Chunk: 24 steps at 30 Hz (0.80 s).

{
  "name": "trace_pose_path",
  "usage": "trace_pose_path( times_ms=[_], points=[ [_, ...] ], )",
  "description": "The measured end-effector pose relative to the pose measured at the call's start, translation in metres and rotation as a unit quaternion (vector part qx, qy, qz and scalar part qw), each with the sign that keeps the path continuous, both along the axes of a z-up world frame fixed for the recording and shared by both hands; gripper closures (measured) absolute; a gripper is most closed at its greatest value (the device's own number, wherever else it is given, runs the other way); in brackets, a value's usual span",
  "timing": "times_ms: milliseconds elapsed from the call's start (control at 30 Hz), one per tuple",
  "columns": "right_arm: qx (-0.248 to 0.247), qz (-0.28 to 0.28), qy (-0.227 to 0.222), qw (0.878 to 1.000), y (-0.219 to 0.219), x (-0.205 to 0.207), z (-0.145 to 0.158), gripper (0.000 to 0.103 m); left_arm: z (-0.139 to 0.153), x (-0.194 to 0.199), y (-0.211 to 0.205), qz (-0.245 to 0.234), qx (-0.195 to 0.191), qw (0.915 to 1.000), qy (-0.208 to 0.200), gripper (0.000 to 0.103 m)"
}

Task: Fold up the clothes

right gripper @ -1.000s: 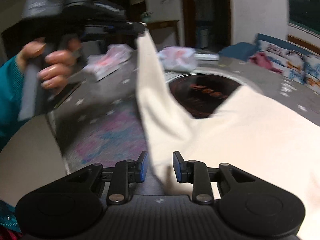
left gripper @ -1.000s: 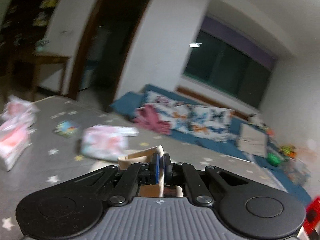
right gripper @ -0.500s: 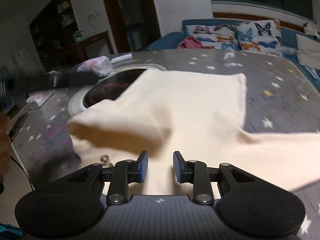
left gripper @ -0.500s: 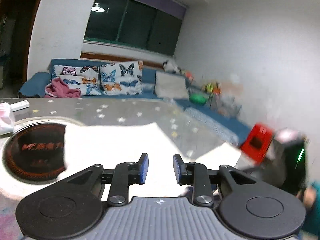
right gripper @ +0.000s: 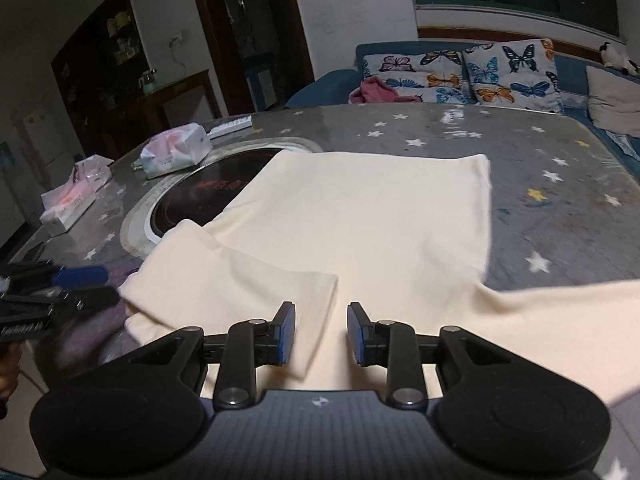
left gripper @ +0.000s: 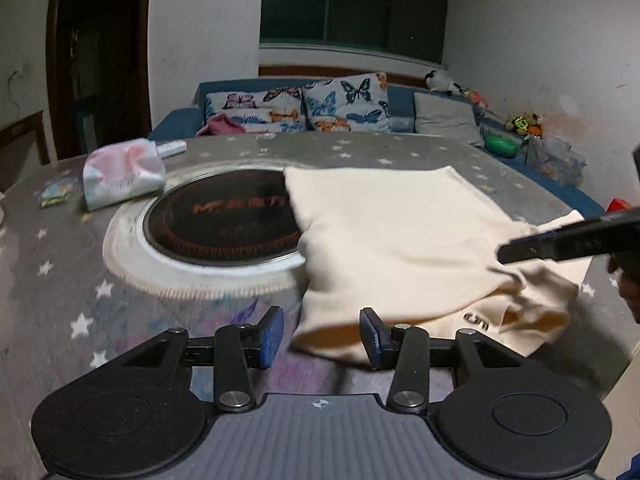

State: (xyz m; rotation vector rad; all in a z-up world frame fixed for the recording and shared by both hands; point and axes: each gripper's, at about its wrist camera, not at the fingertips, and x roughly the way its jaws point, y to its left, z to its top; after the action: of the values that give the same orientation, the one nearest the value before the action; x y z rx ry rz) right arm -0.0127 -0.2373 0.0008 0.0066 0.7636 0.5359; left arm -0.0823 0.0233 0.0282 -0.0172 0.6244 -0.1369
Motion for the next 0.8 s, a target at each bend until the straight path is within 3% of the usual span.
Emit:
trace_pose_path(
  times_ms=[133, 167, 200, 267, 467, 533, 567, 633, 667, 800],
  points=[
    [-0.017, 0.001, 0.007, 1.0, 0.016, 0.011, -0.011, 0.075, -0.008, -0.001, 0.0, 0.0, -0.003, 1.0, 0.006, 0.058],
    [-0.022, 0.002, 0.006, 1.0, 0.018, 0.012, -0.012, 0.08, -0.009, -0.001, -0.001, 0.0, -0.004, 1.0, 0.008, 0.058],
    [-0.029, 0.005, 0.003, 1.0, 0.02, 0.011, -0.011, 0.092, -0.01, 0.0, -0.002, 0.0, -0.004, 1.0, 0.009, 0.058],
    [-0.037, 0.008, -0.003, 0.999, 0.023, 0.01, -0.008, 0.097, -0.012, 0.002, -0.003, 0.001, 0.0, 1.0, 0.009, 0.058],
    [-0.064, 0.007, -0.074, 0.995, 0.025, -0.003, 0.027, 0.1, -0.015, 0.007, -0.007, 0.0, 0.014, 0.9999, 0.005, 0.058],
    [-0.075, 0.004, -0.106, 0.992, 0.025, -0.008, 0.044, 0.1, -0.017, 0.007, -0.009, -0.004, 0.019, 0.9998, 0.005, 0.064],
    [-0.079, 0.002, -0.12, 0.99, 0.024, -0.011, 0.052, 0.1, -0.017, 0.007, -0.01, -0.007, 0.022, 0.9997, 0.004, 0.073],
    [-0.083, 0.0, -0.146, 0.986, 0.023, -0.016, 0.067, 0.1, -0.017, 0.005, -0.013, -0.012, 0.027, 0.9996, 0.0, 0.08],
    [-0.085, -0.002, -0.157, 0.984, 0.023, -0.019, 0.074, 0.1, -0.017, 0.005, -0.015, -0.014, 0.03, 0.9994, -0.003, 0.092],
    [-0.087, -0.017, -0.17, 0.981, 0.018, -0.022, 0.081, 0.1, -0.013, -0.002, -0.018, -0.017, 0.047, 0.9986, -0.017, 0.099]
  ],
)
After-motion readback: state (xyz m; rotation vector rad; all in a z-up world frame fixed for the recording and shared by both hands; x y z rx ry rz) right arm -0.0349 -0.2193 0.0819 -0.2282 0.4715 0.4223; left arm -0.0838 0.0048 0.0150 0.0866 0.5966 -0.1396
